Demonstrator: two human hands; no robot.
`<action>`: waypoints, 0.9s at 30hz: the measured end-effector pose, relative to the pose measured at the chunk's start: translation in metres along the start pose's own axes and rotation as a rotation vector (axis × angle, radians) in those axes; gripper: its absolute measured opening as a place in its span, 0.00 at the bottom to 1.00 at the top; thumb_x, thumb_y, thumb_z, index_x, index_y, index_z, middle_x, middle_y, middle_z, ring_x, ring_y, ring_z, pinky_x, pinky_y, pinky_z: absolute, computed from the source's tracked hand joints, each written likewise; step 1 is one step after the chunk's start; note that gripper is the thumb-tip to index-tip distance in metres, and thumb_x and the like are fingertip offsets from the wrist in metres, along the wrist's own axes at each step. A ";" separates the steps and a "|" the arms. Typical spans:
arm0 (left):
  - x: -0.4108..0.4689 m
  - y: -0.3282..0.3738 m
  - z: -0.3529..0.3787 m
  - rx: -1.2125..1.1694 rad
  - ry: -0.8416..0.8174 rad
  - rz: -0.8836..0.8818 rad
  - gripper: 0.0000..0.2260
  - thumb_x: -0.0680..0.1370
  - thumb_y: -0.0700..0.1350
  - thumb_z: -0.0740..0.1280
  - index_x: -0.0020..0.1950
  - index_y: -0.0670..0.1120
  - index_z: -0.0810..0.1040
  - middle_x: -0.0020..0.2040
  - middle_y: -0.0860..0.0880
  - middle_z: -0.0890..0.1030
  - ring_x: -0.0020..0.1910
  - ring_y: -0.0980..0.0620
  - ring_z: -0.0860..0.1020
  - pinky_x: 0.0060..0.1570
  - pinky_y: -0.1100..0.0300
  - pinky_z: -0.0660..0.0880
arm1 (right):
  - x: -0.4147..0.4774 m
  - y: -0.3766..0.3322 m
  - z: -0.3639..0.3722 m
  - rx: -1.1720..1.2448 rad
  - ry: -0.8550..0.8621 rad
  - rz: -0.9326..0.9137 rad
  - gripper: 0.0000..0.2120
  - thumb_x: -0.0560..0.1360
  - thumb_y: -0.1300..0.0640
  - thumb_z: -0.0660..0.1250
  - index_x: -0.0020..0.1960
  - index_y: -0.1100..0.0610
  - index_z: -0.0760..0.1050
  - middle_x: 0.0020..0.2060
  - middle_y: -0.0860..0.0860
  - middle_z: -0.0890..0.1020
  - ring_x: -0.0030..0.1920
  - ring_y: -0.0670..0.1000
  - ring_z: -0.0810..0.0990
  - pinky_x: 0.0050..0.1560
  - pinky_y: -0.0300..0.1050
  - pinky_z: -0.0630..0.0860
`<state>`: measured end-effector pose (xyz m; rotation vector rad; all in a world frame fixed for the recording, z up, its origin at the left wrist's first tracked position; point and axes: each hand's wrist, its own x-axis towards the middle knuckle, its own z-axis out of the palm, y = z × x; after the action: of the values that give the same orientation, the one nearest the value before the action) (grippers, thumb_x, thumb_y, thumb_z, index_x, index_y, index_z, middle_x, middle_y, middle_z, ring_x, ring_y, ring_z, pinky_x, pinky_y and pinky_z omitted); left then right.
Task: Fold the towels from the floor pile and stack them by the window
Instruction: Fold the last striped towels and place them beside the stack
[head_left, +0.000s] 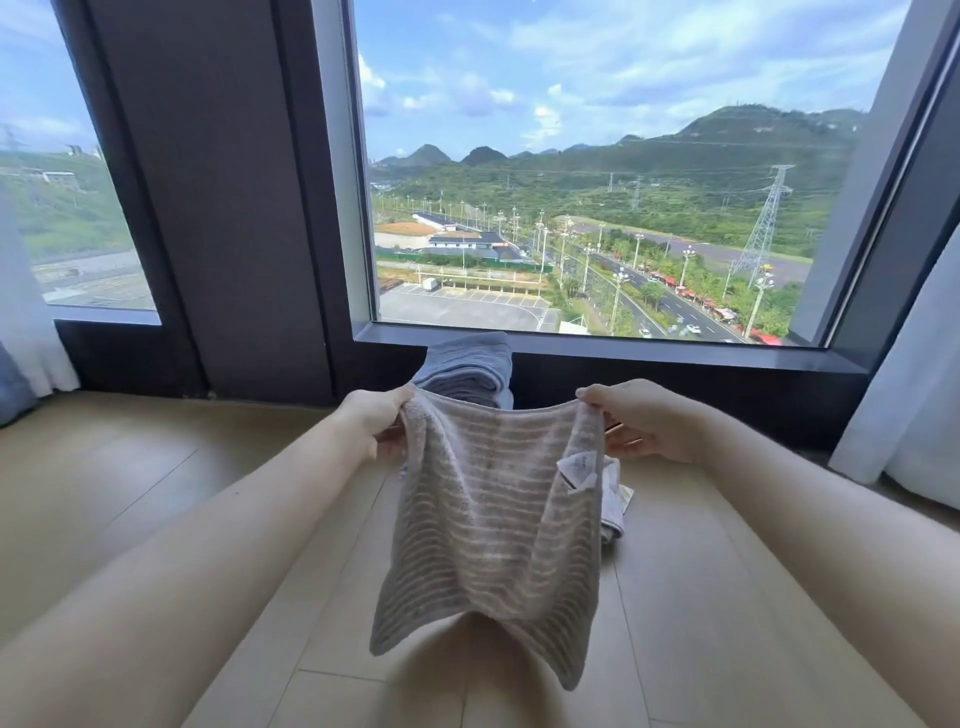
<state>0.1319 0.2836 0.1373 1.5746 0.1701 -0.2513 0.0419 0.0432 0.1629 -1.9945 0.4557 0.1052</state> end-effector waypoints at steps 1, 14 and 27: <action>-0.004 0.000 0.010 -0.029 -0.045 0.001 0.10 0.78 0.43 0.66 0.38 0.42 0.74 0.34 0.46 0.75 0.31 0.51 0.73 0.17 0.66 0.71 | 0.000 -0.003 0.008 0.041 0.001 -0.029 0.11 0.78 0.52 0.61 0.44 0.58 0.77 0.36 0.52 0.80 0.38 0.52 0.77 0.43 0.43 0.75; -0.029 -0.005 0.065 0.174 -0.292 0.314 0.05 0.78 0.45 0.66 0.43 0.47 0.79 0.47 0.42 0.83 0.52 0.41 0.81 0.57 0.45 0.76 | 0.011 -0.019 0.057 0.131 -0.003 -0.250 0.23 0.79 0.45 0.58 0.44 0.64 0.79 0.43 0.61 0.83 0.47 0.60 0.83 0.53 0.55 0.80; -0.037 -0.014 0.059 0.669 -0.353 0.716 0.12 0.70 0.48 0.74 0.52 0.48 0.80 0.46 0.52 0.82 0.44 0.57 0.80 0.45 0.67 0.76 | -0.003 -0.019 0.045 -0.134 -0.003 -0.298 0.42 0.77 0.36 0.35 0.40 0.61 0.80 0.36 0.53 0.79 0.39 0.50 0.76 0.46 0.46 0.74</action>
<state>0.0891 0.2265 0.1334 2.1004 -0.8199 -0.0078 0.0519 0.0907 0.1588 -2.1709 0.1484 -0.0490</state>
